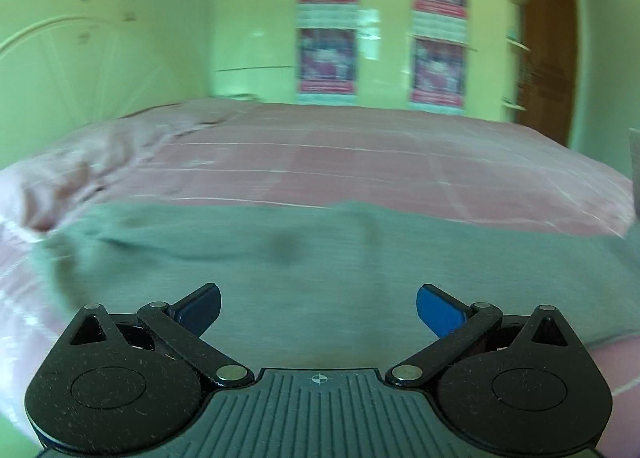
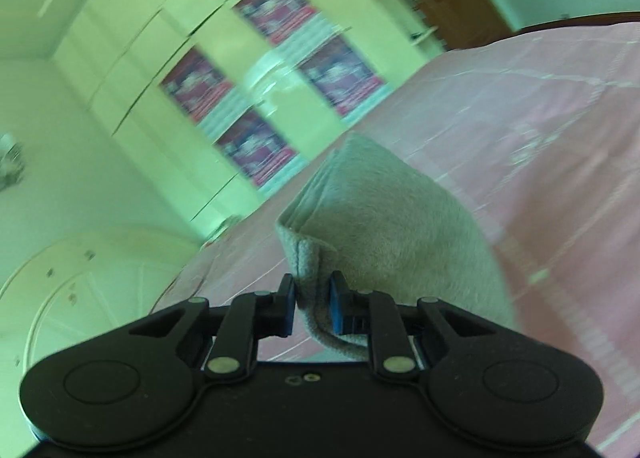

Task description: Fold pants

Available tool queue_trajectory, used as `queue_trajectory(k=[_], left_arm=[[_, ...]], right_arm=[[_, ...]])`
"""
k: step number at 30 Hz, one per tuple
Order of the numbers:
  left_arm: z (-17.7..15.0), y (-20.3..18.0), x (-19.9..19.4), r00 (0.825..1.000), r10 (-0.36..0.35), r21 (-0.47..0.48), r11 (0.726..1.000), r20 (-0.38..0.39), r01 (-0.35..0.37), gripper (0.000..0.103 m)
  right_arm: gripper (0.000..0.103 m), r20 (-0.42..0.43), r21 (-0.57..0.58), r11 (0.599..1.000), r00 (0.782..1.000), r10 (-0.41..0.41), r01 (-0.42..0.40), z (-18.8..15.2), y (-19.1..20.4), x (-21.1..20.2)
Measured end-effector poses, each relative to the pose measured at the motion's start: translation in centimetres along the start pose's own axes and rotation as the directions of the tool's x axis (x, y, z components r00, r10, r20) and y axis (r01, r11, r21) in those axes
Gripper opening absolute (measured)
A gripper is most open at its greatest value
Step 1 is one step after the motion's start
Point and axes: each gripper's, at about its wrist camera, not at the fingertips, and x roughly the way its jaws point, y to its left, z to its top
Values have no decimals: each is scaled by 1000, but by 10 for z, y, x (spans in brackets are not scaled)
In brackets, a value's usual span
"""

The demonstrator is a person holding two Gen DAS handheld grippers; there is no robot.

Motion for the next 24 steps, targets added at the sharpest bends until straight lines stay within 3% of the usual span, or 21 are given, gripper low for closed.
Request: queue_trajectory(k=[3, 5, 6, 7, 8, 9, 11, 14, 15, 16, 17, 18, 20, 22, 23, 24], left_arm=[[-6, 54, 1, 999, 47, -110, 993, -15, -49, 103], [-17, 76, 1, 997, 73, -159, 984, -20, -75, 103], [-23, 83, 3, 996, 81, -178, 980, -30, -85, 103], [-28, 90, 5, 996, 79, -210, 974, -46, -87, 103], [-28, 100, 7, 997, 66, -245, 966, -47, -76, 103], [-29, 106, 8, 998, 57, -279, 958, -36, -65, 103], [-36, 114, 12, 998, 46, -323, 945, -36, -55, 103], [-39, 115, 25, 998, 26, -342, 939, -51, -42, 103], [-39, 113, 28, 998, 21, -333, 942, -54, -38, 103], [-40, 109, 28, 998, 14, -318, 948, -54, -30, 103], [-39, 104, 28, 999, 4, -299, 954, -51, -20, 103], [-39, 99, 27, 999, 0, -282, 959, -45, -13, 103], [-37, 85, 26, 999, -9, -217, 976, -46, -2, 103], [-36, 76, 22, 999, -5, -173, 985, -54, -4, 103], [-35, 76, 22, 998, -5, -174, 985, -58, -6, 103], [-34, 77, 23, 998, -3, -188, 982, -65, -9, 103]], right_arm=[[9, -86, -52, 995, 993, 75, -80, -40, 51, 33], [12, -182, -75, 987, 975, 127, -142, -80, 79, 55], [19, -239, -110, 979, 960, 143, -173, -101, 89, 66], [35, -350, -176, 964, 928, 128, -199, -128, 103, 81], [35, -462, -204, 961, 884, 74, -187, -148, 110, 92], [18, -486, -189, 962, 870, 84, -199, -158, 110, 90], [17, -396, -170, 959, 906, 146, -229, -154, 106, 64], [20, -320, -221, 961, 943, 89, -165, -134, 96, 49], [21, -320, -231, 964, 946, 55, -135, -130, 89, 50], [20, -367, -244, 967, 930, -26, -69, -128, 78, 60], [18, -445, -230, 972, 893, -67, -41, -135, 66, 72], [17, -451, -185, 980, 892, -25, -66, -132, 55, 69], [18, -398, -122, 990, 917, 20, -74, -119, 46, 53], [26, -264, -133, 989, 964, 30, -67, -105, 39, 27], [26, -254, -139, 989, 967, 20, -57, -102, 33, 24], [26, -292, -145, 989, 956, -21, -23, -101, 25, 28]])
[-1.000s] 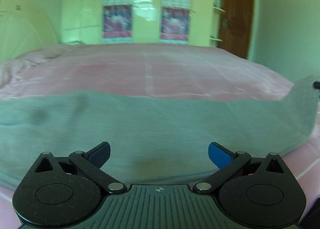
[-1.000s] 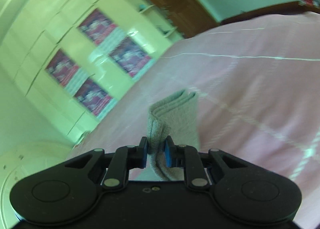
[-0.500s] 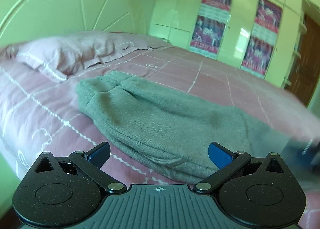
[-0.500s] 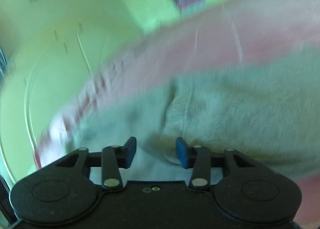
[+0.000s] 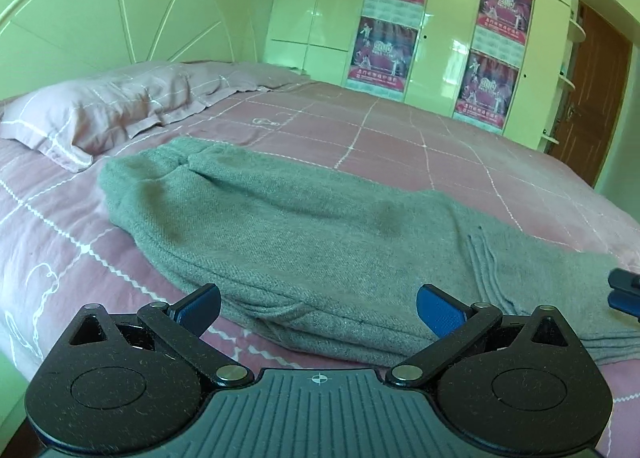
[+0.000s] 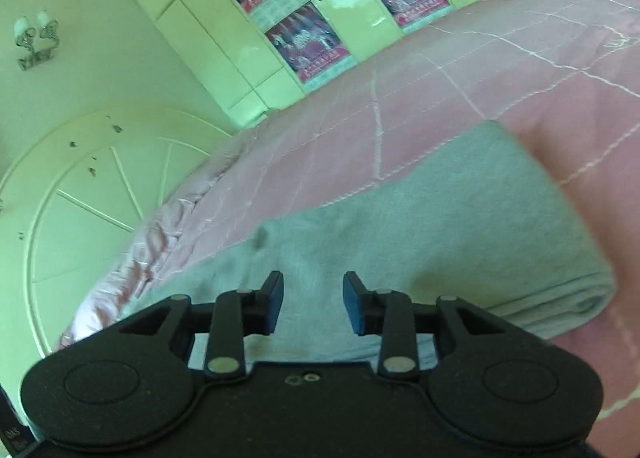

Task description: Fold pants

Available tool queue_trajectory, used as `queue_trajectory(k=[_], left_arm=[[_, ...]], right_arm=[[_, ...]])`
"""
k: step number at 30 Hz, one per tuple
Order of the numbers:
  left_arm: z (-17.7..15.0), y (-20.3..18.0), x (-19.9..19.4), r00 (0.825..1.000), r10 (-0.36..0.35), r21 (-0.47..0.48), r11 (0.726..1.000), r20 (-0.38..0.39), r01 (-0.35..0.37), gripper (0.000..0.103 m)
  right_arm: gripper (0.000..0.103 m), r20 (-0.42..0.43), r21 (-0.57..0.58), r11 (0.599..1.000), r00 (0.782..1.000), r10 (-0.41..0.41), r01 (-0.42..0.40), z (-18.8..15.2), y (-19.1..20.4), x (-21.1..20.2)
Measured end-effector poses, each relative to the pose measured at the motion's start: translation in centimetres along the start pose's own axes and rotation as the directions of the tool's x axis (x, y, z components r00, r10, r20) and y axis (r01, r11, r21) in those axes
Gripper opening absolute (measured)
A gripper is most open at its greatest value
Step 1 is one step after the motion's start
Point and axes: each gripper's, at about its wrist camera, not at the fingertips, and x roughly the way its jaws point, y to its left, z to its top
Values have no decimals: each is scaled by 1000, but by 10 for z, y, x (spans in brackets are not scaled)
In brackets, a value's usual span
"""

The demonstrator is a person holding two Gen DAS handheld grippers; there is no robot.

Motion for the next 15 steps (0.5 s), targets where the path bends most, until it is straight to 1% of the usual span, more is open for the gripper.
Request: queue_trajectory(k=[1, 2, 3, 4, 5, 6, 7, 8, 9, 10, 11, 12, 13, 14, 15], left_arm=[[0, 2, 1, 1000, 5, -19, 1000, -10, -5, 103], [1, 4, 3, 1000, 12, -36, 999, -16, -13, 103], [1, 6, 4, 1000, 13, -46, 999, -22, -14, 103], [0, 7, 4, 1000, 10, -49, 999, -26, -11, 103], [-1, 8, 4, 1000, 7, -50, 999, -27, -8, 103], [-2, 8, 3, 1000, 6, -54, 999, -27, -8, 103], [-2, 9, 3, 1000, 8, -60, 998, -30, -10, 103], [-3, 10, 5, 999, 10, -68, 998, -39, -13, 103], [-4, 11, 7, 999, 11, -77, 997, -50, -15, 103], [-4, 11, 9, 998, 12, -84, 996, -58, -17, 103], [-4, 11, 10, 998, 13, -86, 996, -61, -18, 103], [-4, 10, 10, 998, 15, -79, 997, -63, -20, 103], [-4, 8, 10, 998, 20, -71, 997, -61, -24, 103], [-4, 6, 7, 998, 34, -61, 997, -48, -37, 103], [-3, -1, 3, 999, 44, -36, 998, -23, -45, 103]], right_arm=[[18, -88, 7, 999, 995, -47, 47, -2, -13, 10], [14, -98, 19, 999, 994, -37, 40, -3, -21, 11], [15, -68, 53, 999, 998, -6, 9, -1, -26, 1], [27, -7, 73, 997, 1000, 8, -7, 2, -29, -14], [30, 59, 65, 998, 998, 2, -6, 5, -31, -28], [31, 111, 50, 999, 994, -11, 5, 8, -34, -39], [32, 144, 44, 999, 989, -30, 23, 12, -40, -46], [33, 147, 52, 996, 986, -84, 77, 16, -51, -47], [33, 96, 79, 985, 982, -163, 156, 19, -64, -39], [28, 2, 113, 977, 983, -183, 182, 23, -81, -26], [27, 2, 145, 979, 990, -142, 140, 27, -94, -29], [27, 43, 171, 979, 991, -123, 114, 32, -98, -39], [32, 96, 163, 981, 988, -118, 101, 38, -98, -49], [32, 137, 143, 985, 984, -112, 92, 44, -96, -56], [32, 152, 134, 988, 983, -102, 82, 50, -97, -60]])
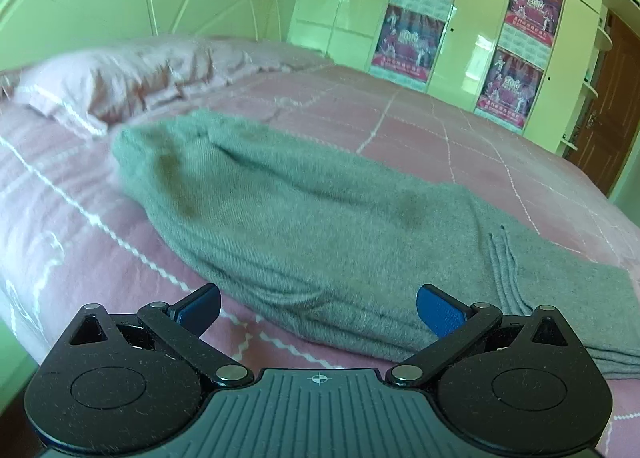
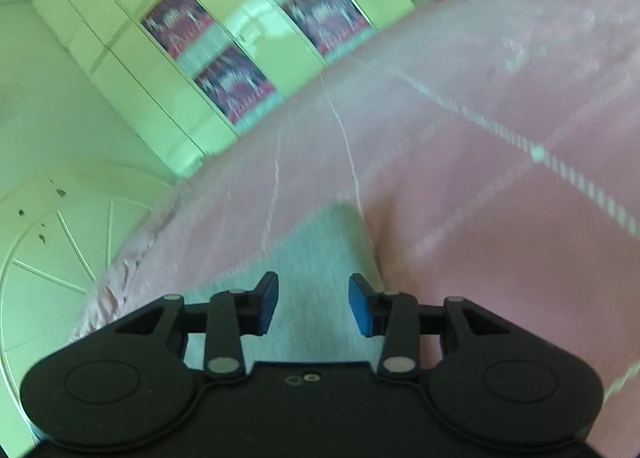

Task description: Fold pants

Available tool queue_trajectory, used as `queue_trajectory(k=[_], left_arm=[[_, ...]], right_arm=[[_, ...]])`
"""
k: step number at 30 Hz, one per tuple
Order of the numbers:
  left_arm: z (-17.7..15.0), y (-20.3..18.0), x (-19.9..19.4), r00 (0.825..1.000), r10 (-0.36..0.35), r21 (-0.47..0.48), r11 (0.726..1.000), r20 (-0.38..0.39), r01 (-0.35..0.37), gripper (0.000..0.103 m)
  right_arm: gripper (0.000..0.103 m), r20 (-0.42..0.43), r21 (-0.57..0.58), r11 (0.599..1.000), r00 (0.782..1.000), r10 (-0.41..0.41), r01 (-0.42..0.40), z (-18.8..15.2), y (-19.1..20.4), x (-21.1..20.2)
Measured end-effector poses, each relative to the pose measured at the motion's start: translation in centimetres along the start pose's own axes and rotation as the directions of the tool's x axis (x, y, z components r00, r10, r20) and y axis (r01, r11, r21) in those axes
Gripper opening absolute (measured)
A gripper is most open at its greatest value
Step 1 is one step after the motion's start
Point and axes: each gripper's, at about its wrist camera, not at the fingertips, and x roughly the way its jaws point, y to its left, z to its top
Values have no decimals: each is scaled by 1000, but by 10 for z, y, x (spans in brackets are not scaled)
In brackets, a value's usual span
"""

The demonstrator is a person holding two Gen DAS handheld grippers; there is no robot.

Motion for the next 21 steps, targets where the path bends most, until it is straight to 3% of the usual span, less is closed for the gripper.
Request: queue_trajectory(k=[3, 9, 11, 14, 17, 21], left_arm=[[5, -29, -1, 997, 15, 87, 996, 70, -21, 103], [24, -100, 29, 998, -61, 213, 976, 29, 53, 103], [29, -119, 46, 997, -72, 253, 965, -15, 73, 103], [25, -140, 76, 991, 12, 307, 951, -136, 31, 103], [25, -139, 79, 990, 4, 275, 961, -138, 34, 103], [32, -135, 66, 998, 36, 252, 967, -48, -23, 103]], right_arm=[[28, -10, -67, 997, 999, -42, 42, 11, 6, 5], [2, -44, -273, 957, 992, -115, 99, 9, 58, 60], [1, -44, -325, 938, 989, -144, 122, 13, 69, 77], [1, -49, -368, 915, 979, -199, 168, 20, 72, 104], [0, -142, -380, 905, 954, -263, 193, 18, 56, 138], [3, -53, -392, 906, 979, -196, 160, 23, 64, 117]])
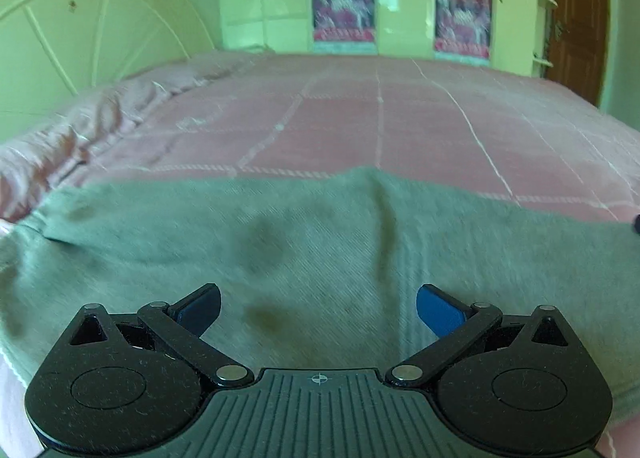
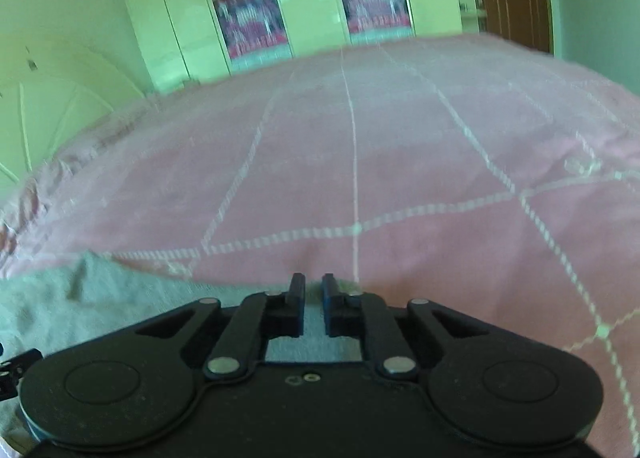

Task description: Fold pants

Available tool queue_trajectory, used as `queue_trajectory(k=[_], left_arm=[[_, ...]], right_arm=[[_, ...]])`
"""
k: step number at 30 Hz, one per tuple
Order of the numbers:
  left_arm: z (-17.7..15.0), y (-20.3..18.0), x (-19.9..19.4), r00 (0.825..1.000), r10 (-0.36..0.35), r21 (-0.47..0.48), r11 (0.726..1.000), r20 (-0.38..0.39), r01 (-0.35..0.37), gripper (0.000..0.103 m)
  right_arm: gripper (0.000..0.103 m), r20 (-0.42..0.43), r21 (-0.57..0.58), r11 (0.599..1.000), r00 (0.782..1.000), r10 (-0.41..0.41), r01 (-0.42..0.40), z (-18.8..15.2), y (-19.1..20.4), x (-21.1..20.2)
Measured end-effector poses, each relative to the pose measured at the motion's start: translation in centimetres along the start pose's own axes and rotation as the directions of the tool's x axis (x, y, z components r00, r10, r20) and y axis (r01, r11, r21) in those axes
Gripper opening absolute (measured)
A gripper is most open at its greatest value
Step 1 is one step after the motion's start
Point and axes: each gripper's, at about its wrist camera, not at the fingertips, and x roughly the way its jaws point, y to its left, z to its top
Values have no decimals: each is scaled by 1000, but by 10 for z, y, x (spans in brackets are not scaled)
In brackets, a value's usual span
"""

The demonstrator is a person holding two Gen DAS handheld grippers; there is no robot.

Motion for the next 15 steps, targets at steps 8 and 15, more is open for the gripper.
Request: queue_trajectory(k=[8, 15], left_arm=[[-8, -1, 15, 998, -12, 13, 1000, -64, 12, 103], [-21, 32, -27, 999, -22, 0, 1000, -44, 22, 103]], right_arm=[[11, -35, 44, 999, 999, 0, 2, -21, -15, -10], [11, 2, 62, 995, 997, 76, -76, -52, 3, -59]])
